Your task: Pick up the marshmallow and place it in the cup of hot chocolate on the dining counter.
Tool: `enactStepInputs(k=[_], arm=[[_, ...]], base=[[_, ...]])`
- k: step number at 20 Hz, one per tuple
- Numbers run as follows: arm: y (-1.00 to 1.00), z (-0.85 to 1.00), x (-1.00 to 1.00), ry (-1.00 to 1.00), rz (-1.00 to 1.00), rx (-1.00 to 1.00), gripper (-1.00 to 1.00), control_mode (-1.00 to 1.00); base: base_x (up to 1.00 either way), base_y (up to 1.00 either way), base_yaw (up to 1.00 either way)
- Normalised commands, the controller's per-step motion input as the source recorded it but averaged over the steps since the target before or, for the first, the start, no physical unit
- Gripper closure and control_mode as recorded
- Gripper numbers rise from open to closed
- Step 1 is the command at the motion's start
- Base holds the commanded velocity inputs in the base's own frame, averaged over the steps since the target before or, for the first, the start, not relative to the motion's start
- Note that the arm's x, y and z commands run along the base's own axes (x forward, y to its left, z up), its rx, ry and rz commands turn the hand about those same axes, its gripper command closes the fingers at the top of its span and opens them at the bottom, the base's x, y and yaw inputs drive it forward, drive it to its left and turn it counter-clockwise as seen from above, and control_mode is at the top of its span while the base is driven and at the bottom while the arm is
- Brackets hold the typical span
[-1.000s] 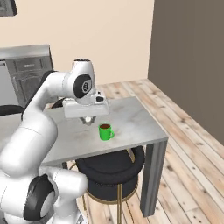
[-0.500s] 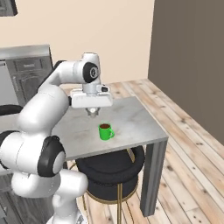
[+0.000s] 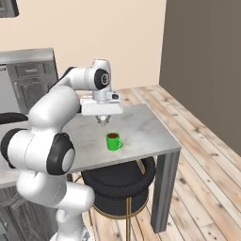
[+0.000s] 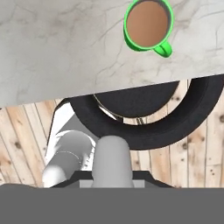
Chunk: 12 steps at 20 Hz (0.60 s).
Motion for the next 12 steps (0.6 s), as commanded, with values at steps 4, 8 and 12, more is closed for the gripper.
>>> enactStepInputs(k=[4, 8, 12], arm=[[0.0, -0.16, 0.46, 0.0, 0.0, 0.0, 1.0, -1.0], [0.0, -0.1, 0.25, -0.02, 0.0, -0.01, 1.0, -1.0], [0.01, -0.34, 0.28, -0.01, 0.0, -0.01, 1.0, -1.0]], base=[[0.0, 0.0, 0.0], [0.0, 0.0, 0.0], [0.0, 0.0, 0.0]])
